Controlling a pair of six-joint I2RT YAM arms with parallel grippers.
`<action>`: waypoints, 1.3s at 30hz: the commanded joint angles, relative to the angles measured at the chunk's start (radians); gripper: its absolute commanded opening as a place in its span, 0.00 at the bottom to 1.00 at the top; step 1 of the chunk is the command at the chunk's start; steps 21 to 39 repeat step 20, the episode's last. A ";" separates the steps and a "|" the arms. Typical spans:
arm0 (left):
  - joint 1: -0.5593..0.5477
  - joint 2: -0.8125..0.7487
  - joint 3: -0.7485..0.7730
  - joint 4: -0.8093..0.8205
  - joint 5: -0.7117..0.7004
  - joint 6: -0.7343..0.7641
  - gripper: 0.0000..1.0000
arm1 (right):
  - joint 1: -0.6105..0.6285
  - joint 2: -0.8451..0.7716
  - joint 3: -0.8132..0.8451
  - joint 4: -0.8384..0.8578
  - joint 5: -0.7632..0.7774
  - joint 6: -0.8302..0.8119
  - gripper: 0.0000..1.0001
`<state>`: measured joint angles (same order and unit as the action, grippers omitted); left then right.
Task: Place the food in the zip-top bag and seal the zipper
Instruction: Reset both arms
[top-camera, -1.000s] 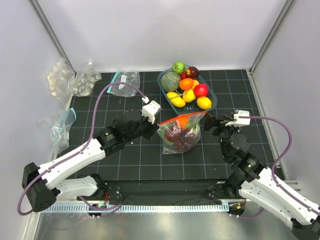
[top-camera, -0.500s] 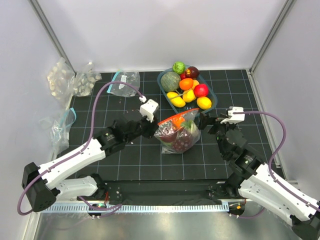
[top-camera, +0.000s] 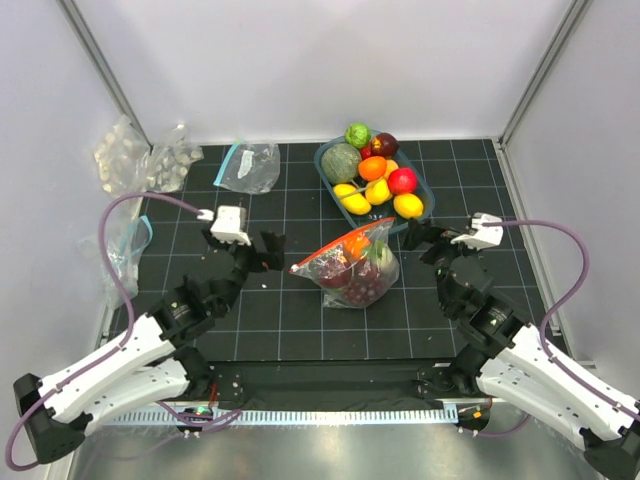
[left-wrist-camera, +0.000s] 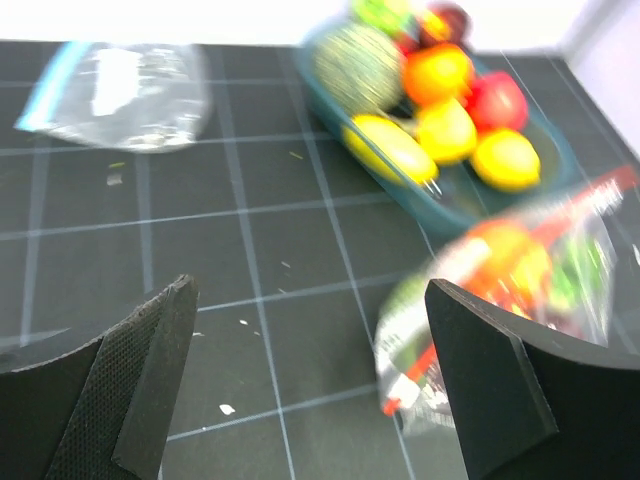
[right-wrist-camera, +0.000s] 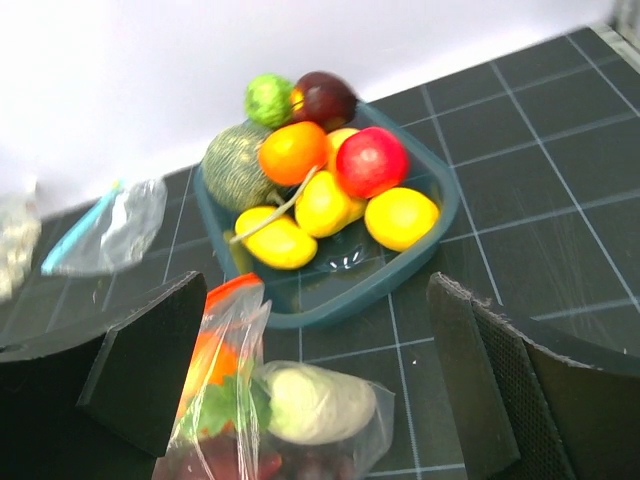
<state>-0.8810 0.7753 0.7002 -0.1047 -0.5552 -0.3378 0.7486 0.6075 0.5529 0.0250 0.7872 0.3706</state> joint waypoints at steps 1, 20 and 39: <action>0.007 -0.036 -0.016 0.063 -0.250 -0.110 1.00 | -0.002 0.001 0.047 -0.002 0.205 0.167 1.00; 0.007 0.012 -0.007 0.076 -0.144 -0.075 1.00 | -0.002 0.092 0.088 -0.091 0.320 0.263 1.00; 0.007 0.012 -0.007 0.076 -0.144 -0.075 1.00 | -0.002 0.092 0.088 -0.091 0.320 0.263 1.00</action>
